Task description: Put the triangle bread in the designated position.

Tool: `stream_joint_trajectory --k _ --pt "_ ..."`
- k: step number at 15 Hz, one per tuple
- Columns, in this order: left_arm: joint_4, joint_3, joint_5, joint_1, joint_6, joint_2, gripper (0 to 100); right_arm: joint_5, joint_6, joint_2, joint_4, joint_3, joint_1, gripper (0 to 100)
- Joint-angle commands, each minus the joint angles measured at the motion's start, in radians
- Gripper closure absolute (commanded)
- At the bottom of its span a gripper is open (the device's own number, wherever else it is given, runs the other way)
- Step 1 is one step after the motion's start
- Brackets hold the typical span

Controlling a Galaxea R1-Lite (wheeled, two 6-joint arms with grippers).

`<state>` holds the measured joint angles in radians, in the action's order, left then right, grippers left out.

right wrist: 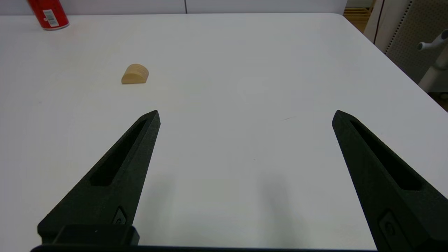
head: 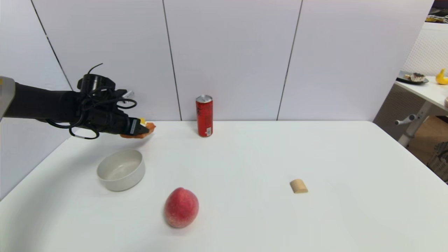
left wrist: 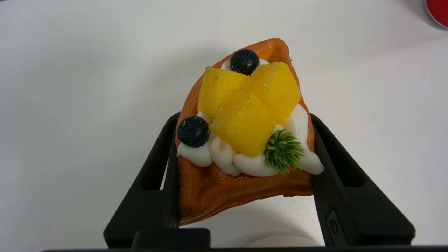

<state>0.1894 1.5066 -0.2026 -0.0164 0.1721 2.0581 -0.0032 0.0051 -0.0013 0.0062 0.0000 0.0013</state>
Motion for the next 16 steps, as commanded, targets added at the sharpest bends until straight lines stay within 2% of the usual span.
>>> stream_joint_trajectory --k 1,9,16 --pt "-0.016 -0.014 -0.005 0.000 0.004 0.013 0 0.000 0.001 0.001 0.000 0.002 0.000 0" --pt "-0.110 0.004 -0.001 0.000 -0.003 -0.050 0 0.000 0.001 0.001 0.000 0.002 0.000 0" --pt "-0.114 0.029 -0.003 -0.004 -0.020 -0.411 0 0.000 0.001 0.001 0.000 0.002 0.002 0"
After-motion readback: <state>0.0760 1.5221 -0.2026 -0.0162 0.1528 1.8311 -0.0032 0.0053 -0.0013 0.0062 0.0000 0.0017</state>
